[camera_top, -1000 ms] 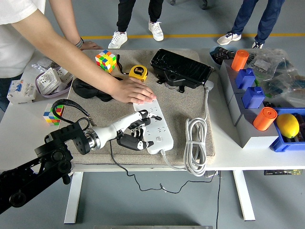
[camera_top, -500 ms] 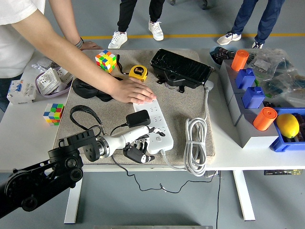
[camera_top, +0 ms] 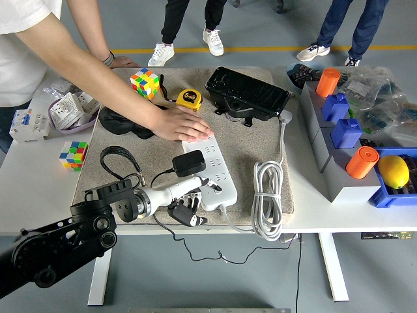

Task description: Put the plug near the board,insert it into the board,press the button,pull the plug out

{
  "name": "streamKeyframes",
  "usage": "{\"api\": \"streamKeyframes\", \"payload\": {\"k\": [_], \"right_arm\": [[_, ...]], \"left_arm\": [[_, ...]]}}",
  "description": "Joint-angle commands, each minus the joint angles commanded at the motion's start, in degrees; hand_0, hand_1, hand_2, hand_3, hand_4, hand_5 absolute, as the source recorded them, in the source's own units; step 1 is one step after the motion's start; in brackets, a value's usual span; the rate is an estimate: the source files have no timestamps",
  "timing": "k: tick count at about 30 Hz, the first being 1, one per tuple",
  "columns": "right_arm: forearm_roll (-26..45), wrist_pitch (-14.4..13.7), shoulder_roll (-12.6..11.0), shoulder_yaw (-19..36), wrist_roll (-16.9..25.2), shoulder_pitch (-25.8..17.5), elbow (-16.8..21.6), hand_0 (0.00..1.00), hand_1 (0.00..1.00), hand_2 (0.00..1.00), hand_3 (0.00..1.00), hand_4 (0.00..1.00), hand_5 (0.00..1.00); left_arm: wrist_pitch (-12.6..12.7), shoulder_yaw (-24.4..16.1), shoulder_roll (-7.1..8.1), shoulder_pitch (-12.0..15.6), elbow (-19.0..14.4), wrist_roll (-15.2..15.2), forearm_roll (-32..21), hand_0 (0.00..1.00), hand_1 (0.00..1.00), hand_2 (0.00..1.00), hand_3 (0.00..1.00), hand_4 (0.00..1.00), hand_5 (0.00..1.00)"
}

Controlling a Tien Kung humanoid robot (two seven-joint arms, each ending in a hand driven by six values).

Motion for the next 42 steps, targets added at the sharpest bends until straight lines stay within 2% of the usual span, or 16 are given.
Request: {"api": "streamKeyframes", "payload": {"k": [20,26,29,30,31,34,37,38,40,42], "right_arm": [[0.1,0.0,-0.1,-0.2,0.1,0.1,0.0,0.606,0.588,0.544,0.544,0.820,0.255],[0.1,0.0,-0.2,-0.3,0.1,0.0,0.1,0.606,0.588,0.544,0.544,0.821,0.253],[0.1,0.0,-0.2,-0.4,0.1,0.0,0.1,0.606,0.588,0.544,0.544,0.821,0.253],[0.1,0.0,-0.2,-0.4,0.1,0.0,0.0,0.606,0.588,0.544,0.544,0.821,0.253],[0.1,0.0,-0.2,-0.5,0.1,-0.1,0.1,0.606,0.588,0.544,0.545,0.822,0.254],[0.2,-0.1,-0.2,-0.5,0.2,-0.1,0.0,0.606,0.588,0.544,0.545,0.822,0.254],[0.1,-0.1,-0.2,-0.5,0.2,-0.1,0.1,0.606,0.588,0.544,0.545,0.822,0.254],[0.1,-0.1,-0.1,-0.5,0.2,-0.1,0.0,0.606,0.588,0.544,0.545,0.821,0.253],[0.1,-0.1,-0.1,-0.4,0.2,-0.1,0.0,0.606,0.588,0.544,0.545,0.821,0.253],[0.2,-0.1,0.0,-0.3,0.2,-0.1,0.0,0.606,0.588,0.544,0.545,0.821,0.253]], "left_arm": [[-0.8,2.2,0.26,-0.8,0.0,1.5,1.4,0.074,0.247,0.255,0.860,0.787,0.002],[0.1,0.0,0.61,-0.1,-1.1,-1.0,-1.0,0.090,0.267,0.274,0.857,0.778,0.002],[1.8,-1.5,0.83,0.4,-1.5,-3.3,-3.0,0.090,0.267,0.274,0.857,0.778,0.002],[3.1,-2.0,0.88,0.6,-1.5,-4.2,-3.1,0.090,0.267,0.274,0.857,0.778,0.002],[4.5,-2.5,0.90,0.8,-1.4,-5.0,-3.1,0.157,0.198,0.362,0.841,0.858,0.509],[7.9,-3.5,0.85,1.4,-0.8,-7.2,-4.5,0.157,0.198,0.362,0.841,0.858,0.509],[12.4,-3.9,0.47,1.8,0.4,-11.7,-6.2,0.157,0.198,0.362,0.841,0.858,0.509],[13.3,-3.8,0.39,1.8,0.5,-12.7,-6.4,0.266,0.463,0.563,0.691,0.906,0.618],[16.5,-3.4,0.04,1.7,1.6,-15.9,-7.7,0.266,0.463,0.563,0.691,0.906,0.618],[18.2,-3.2,-0.09,1.5,2.2,-17.7,-8.0,0.266,0.463,0.563,0.691,0.906,0.618]]}}
